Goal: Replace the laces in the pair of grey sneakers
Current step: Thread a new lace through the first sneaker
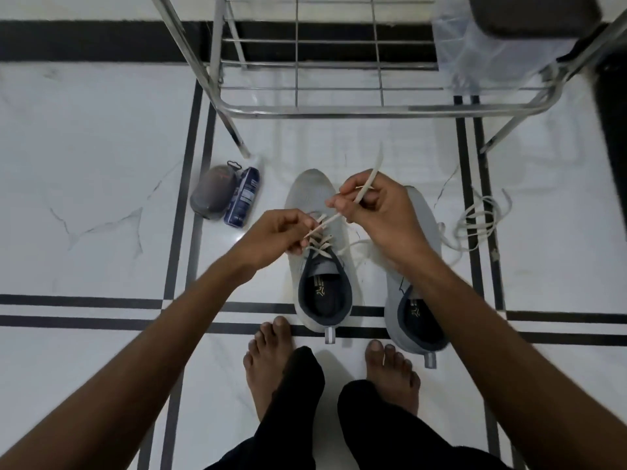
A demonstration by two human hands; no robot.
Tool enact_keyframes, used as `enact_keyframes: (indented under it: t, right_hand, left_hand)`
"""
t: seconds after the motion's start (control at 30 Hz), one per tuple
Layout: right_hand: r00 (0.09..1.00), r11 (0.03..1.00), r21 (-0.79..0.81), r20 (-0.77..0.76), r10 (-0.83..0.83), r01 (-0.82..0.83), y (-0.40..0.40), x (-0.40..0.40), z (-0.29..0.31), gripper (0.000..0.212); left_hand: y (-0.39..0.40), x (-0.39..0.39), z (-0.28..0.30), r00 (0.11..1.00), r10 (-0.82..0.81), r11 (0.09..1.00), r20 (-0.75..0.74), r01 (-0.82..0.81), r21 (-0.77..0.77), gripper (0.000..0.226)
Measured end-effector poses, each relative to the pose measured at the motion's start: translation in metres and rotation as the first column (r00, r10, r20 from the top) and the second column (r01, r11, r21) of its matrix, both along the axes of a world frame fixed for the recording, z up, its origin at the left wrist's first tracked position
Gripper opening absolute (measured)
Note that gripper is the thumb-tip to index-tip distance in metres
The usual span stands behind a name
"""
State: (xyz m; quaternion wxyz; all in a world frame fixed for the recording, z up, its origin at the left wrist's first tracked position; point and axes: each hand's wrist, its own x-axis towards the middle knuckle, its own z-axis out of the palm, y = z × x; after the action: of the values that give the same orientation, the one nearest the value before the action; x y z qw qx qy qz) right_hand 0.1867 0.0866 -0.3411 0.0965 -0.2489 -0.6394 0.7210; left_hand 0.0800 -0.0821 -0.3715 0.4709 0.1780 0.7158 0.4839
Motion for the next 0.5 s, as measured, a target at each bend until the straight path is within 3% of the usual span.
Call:
enact_keyframes:
  t: [0.13,0.23,0.3,0.33,0.43,0.5]
  right_hand:
    - [0.951,0.944,0.115,0.031,0.308,-0.31,0.004,0.011,0.001,0.019]
    - [0.864,0.732,0.461,0.219,0.454,-0.502,0.0,0.013,0.0,0.019]
    - [0.871,0.565,0.676,0.265,0.415,-0.474,-0.005,0.012,-0.002,0.016]
    - [0.898,0.533,0.735,0.25,0.362,-0.42,-0.008,0.011,-0.003,0.016]
    - [0.967,0.618,0.747,0.155,0.2,-0.247,-0.016,0.009,-0.007,0.021]
    - [0.985,0.704,0.69,0.1,0.138,-0.169,-0.022,0.009,-0.009,0.031]
  left_hand:
    - [0.0,-0.001,-0.003,0.961,0.2,0.976,0.19,-0.212,0.048,0.014]
    - [0.006,-0.007,0.002,0.899,0.296,0.942,0.322,-0.331,0.058,0.017]
    - [0.006,-0.007,0.006,0.873,0.234,0.952,0.428,-0.295,0.08,0.018]
    - [0.005,-0.006,0.008,0.867,0.18,0.966,0.465,-0.245,0.082,0.019]
    - [0.001,0.003,0.01,0.882,0.003,0.995,0.471,-0.049,0.085,0.028]
    - [0.001,0.009,0.011,0.92,-0.021,0.995,0.392,-0.02,0.101,0.025]
